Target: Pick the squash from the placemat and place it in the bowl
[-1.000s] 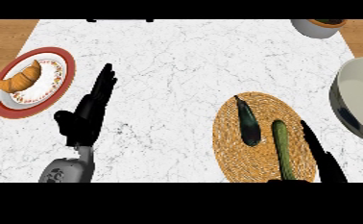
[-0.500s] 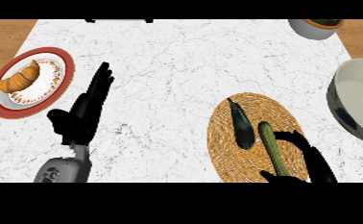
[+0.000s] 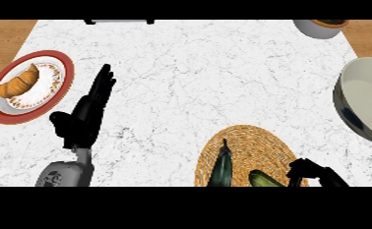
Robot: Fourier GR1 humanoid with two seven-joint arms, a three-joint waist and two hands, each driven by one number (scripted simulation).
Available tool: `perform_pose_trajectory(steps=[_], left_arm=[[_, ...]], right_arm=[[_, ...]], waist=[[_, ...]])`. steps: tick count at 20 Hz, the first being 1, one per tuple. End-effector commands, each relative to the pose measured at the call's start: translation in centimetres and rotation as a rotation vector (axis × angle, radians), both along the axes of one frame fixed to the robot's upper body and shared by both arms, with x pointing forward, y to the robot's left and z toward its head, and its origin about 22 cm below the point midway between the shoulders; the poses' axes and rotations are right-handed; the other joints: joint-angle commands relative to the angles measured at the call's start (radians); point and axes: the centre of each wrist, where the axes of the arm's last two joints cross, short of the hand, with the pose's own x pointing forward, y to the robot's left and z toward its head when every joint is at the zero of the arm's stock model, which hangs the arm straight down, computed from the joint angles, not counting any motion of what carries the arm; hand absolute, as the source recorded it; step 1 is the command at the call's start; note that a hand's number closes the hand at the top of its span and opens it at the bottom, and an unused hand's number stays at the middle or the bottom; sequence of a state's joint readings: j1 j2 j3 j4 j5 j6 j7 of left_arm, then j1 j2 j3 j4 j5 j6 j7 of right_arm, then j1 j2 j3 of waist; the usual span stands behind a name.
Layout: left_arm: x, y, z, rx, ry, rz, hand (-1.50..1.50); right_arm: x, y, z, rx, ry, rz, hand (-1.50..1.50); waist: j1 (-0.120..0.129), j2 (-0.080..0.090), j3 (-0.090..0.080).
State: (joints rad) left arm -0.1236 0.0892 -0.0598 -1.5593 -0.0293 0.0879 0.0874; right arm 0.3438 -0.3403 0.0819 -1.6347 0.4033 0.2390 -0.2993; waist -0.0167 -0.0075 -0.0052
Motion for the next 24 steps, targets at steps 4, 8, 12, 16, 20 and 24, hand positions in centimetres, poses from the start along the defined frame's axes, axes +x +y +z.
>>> perform_pose_trajectory(steps=[4,8,12,16,20,24], left_arm=[[-0.1,-0.1,-0.7,0.001,0.01,0.017,0.0],[-0.1,0.3,-1.1,0.001,0.004,0.02,0.0],[-1.0,0.9,-0.3,-0.001,0.006,0.011,0.0],[-0.4,0.1,-0.1,0.002,0.007,0.03,0.0],[-0.7,2.1,0.3,-0.019,0.001,0.004,0.0],[-0.3,0.3,0.0,-0.011,0.01,0.006,0.0]], right_arm=[[-4.4,-6.0,5.5,0.13,-0.049,0.321,1.5],[-6.7,-7.6,5.9,0.278,-0.208,0.31,1.5],[-6.8,-8.9,10.5,0.269,-0.402,0.306,1.5],[-8.3,-8.6,15.5,0.22,-0.526,0.293,1.5],[-10.1,-8.1,19.7,0.149,-0.555,0.223,1.5],[-9.8,-9.1,24.1,0.073,-0.58,0.144,1.5]], waist=[[-0.013,0.003,0.005],[-0.013,0.002,0.005],[-0.01,-0.001,0.005],[-0.024,-0.001,0.003],[-0.012,0.001,0.003],[0.0,0.005,0.003]])
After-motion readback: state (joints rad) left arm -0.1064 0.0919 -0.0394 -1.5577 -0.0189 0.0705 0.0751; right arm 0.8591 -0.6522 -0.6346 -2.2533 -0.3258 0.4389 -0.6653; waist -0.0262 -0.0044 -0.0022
